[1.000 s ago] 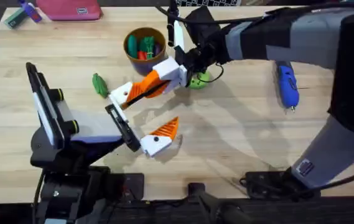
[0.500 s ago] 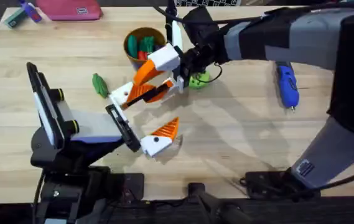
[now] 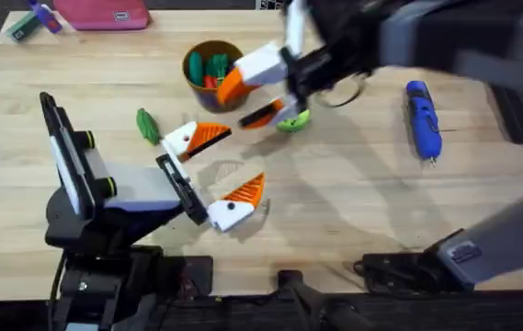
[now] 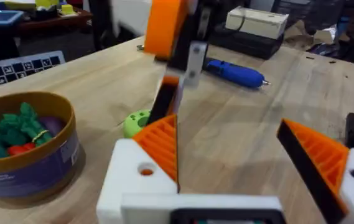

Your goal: Pick up the gripper from the table and insert it into the empty holder that is missing its gripper. Then pick up a screw, insert it into the mounting hole, and use the screwdriver to tighten it. Finally, clean up the table by picking up the vegetable and placing it into the bucket.

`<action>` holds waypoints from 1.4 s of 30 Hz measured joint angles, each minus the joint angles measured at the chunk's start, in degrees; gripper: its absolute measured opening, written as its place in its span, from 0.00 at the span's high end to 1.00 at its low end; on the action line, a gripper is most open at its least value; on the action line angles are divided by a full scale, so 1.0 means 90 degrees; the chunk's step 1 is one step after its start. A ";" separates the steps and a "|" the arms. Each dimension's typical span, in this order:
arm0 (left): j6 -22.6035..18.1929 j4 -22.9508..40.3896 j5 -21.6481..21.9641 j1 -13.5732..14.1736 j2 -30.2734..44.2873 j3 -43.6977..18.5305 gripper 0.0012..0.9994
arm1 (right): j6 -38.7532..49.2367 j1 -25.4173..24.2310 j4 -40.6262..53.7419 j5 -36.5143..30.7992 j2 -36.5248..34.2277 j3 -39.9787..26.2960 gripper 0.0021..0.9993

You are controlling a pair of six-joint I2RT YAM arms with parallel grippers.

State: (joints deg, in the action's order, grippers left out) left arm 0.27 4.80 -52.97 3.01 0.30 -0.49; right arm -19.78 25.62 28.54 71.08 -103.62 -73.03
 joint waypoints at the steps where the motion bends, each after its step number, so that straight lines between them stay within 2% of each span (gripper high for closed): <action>1: 0.0000 0.0000 0.0002 0.0000 0.0002 0.0000 0.01 | 0.0087 -0.0134 0.0347 -0.0378 0.0293 -0.0028 0.01; 4: 0.0000 0.0000 0.0000 0.0000 0.0002 0.0000 0.01 | 0.0307 -0.0489 0.1479 -0.1653 0.0986 -0.0283 0.01; 8: 0.0002 -0.0001 0.0001 0.0000 0.0001 0.0000 0.01 | 0.0505 -0.0600 0.3042 -0.3682 0.1298 -0.1034 0.01; 13: 0.0002 0.0000 0.0000 0.0000 0.0002 0.0000 0.01 | 0.0553 -0.0293 0.4222 -0.5858 0.1031 -0.2053 0.05; 17: 0.0002 0.0000 0.0000 0.0000 0.0000 0.0000 0.01 | 0.0223 -0.0004 0.4740 -0.6944 0.0484 -0.2760 0.08; 21: 0.0001 -0.0001 0.0000 0.0000 0.0001 0.0000 0.01 | -0.0225 0.0132 0.4995 -0.7548 -0.0203 -0.3271 0.10; 25: 0.0002 0.0000 0.0000 0.0000 0.0000 0.0001 0.01 | -0.0621 0.0170 0.5017 -0.7805 -0.0816 -0.3568 0.15; 28: 0.0002 0.0000 0.0001 0.0000 0.0002 0.0000 0.01 | -0.0864 0.0178 0.4964 -0.7886 -0.1122 -0.3587 0.20; 31: 0.0002 0.0000 0.0001 0.0000 0.0001 0.0000 0.01 | -0.1039 0.0178 0.4887 -0.7925 -0.1402 -0.3589 0.33; 36: 0.0002 0.0000 0.0002 0.0000 0.0002 0.0000 0.01 | -0.1171 0.0185 0.4632 -0.7945 -0.1837 -0.3594 0.45; 42: 0.0002 0.0000 0.0000 0.0000 0.0000 0.0000 0.01 | -0.1217 0.0195 0.4279 -0.7966 -0.2184 -0.3594 0.51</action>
State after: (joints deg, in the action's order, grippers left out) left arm 0.30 4.80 -52.97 3.01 0.30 -0.49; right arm -30.74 27.38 67.05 -0.62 -123.27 -105.38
